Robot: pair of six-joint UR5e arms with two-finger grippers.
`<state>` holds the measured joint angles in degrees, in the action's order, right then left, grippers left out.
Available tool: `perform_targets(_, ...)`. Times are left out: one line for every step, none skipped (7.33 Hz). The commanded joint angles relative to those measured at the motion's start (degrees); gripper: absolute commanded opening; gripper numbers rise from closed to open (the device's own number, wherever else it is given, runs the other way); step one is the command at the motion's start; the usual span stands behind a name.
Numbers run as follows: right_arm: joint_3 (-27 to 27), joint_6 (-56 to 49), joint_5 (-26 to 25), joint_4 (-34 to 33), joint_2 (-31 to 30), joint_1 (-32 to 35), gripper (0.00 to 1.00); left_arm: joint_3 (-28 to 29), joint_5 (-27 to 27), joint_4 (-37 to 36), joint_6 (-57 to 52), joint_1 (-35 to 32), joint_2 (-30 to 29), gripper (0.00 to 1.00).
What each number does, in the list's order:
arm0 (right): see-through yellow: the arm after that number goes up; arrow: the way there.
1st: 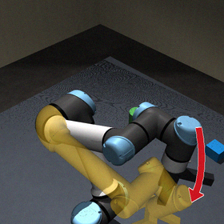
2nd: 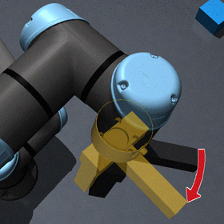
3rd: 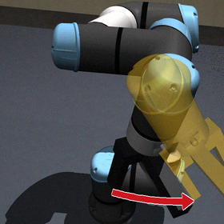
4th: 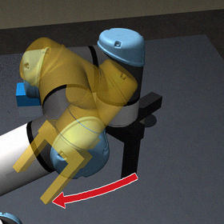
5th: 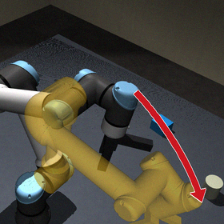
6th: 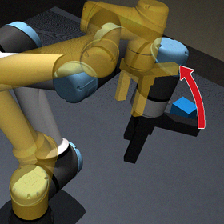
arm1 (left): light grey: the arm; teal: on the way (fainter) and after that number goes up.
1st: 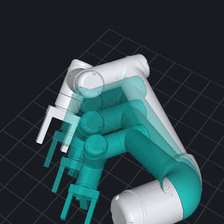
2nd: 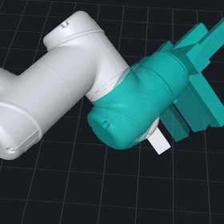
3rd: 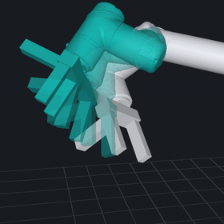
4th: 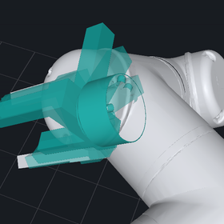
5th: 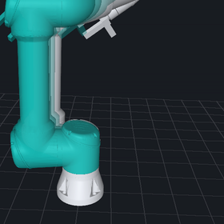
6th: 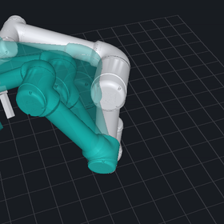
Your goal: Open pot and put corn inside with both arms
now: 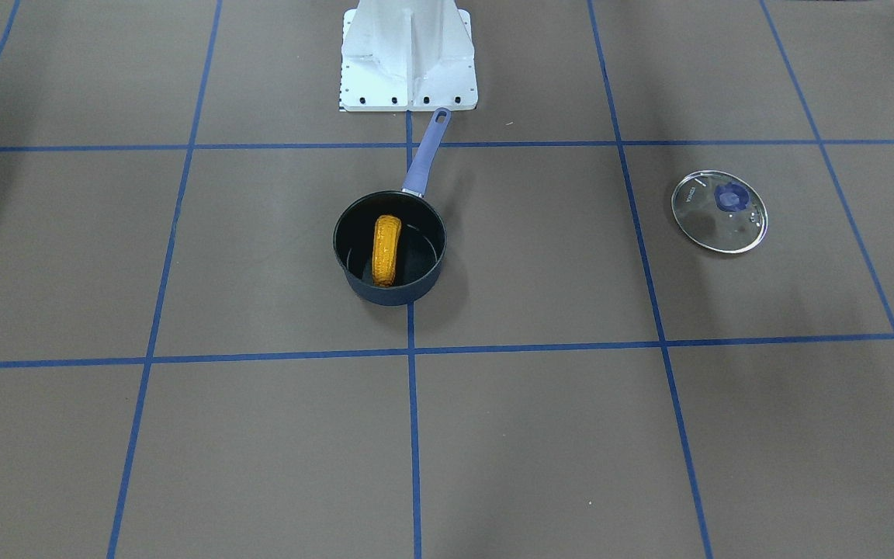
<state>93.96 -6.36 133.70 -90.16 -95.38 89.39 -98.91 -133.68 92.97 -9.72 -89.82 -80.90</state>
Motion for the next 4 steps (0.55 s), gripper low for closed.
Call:
perform_targets(-0.3, 0.0, -0.2, 0.1, 0.1, -0.1, 1.0, 0.0, 0.1, 0.0, 0.0, -0.1, -0.1, 0.98)
perform_targets(-0.3, 0.0, -0.2, 0.1, 0.1, -0.1, 1.0, 0.1, 0.1, 0.0, 0.1, -0.1, 0.0, 0.98)
perform_targets(-0.3, -0.1, -0.2, 0.1, 0.2, -0.1, 1.0, 0.0, 0.1, 0.0, 0.1, -0.3, 0.2, 0.98)
perform_targets(-0.4, 0.3, -0.5, 0.1, 0.4, 0.0, 1.0, 0.0, 0.1, 0.0, 0.1, -0.3, 0.2, 0.98)
